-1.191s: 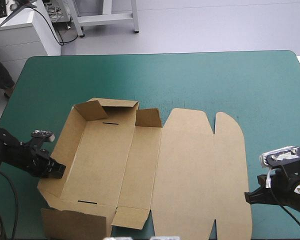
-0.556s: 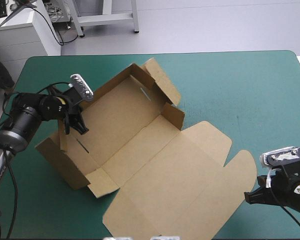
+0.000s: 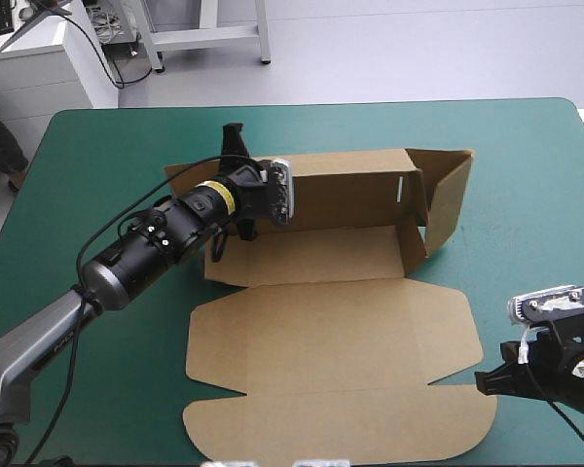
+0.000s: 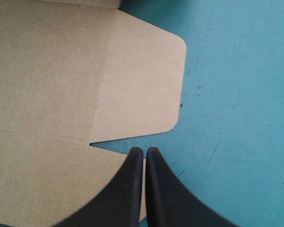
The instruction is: Fold the box
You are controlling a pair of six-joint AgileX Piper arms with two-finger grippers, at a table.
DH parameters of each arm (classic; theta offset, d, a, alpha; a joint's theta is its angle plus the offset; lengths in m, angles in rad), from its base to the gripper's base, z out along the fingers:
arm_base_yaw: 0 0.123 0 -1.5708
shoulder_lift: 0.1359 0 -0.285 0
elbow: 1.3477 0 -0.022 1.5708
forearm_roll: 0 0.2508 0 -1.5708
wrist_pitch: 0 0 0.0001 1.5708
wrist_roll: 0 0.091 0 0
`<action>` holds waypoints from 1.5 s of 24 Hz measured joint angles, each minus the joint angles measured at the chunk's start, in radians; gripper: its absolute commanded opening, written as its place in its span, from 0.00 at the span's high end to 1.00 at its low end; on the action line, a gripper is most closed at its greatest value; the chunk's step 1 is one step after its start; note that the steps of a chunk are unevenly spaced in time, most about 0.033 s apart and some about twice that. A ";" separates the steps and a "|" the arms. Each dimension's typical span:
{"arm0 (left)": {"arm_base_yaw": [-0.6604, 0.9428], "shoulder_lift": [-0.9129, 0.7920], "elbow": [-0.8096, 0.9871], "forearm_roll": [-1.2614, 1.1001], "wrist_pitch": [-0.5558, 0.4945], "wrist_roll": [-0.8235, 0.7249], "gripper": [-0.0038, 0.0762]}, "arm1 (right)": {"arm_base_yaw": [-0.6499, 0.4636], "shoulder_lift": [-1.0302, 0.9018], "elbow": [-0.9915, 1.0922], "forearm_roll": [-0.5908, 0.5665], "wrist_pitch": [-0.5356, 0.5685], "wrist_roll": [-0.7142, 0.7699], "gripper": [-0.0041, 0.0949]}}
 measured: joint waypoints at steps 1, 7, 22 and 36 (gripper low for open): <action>-0.020 0.005 0.000 0.017 -0.015 0.000 0.96 | 0.000 0.000 0.000 0.001 0.000 0.000 0.96; -0.103 0.034 -0.001 0.076 -0.065 -0.002 0.96 | 0.000 0.000 0.000 0.006 0.000 0.003 0.96; -0.112 0.114 0.053 0.092 -0.225 -0.113 0.96 | 0.000 0.000 0.000 0.088 -0.016 0.011 0.96; -0.131 0.140 0.038 0.760 -0.036 -0.864 0.96 | 0.000 0.000 0.000 0.089 -0.051 0.026 0.96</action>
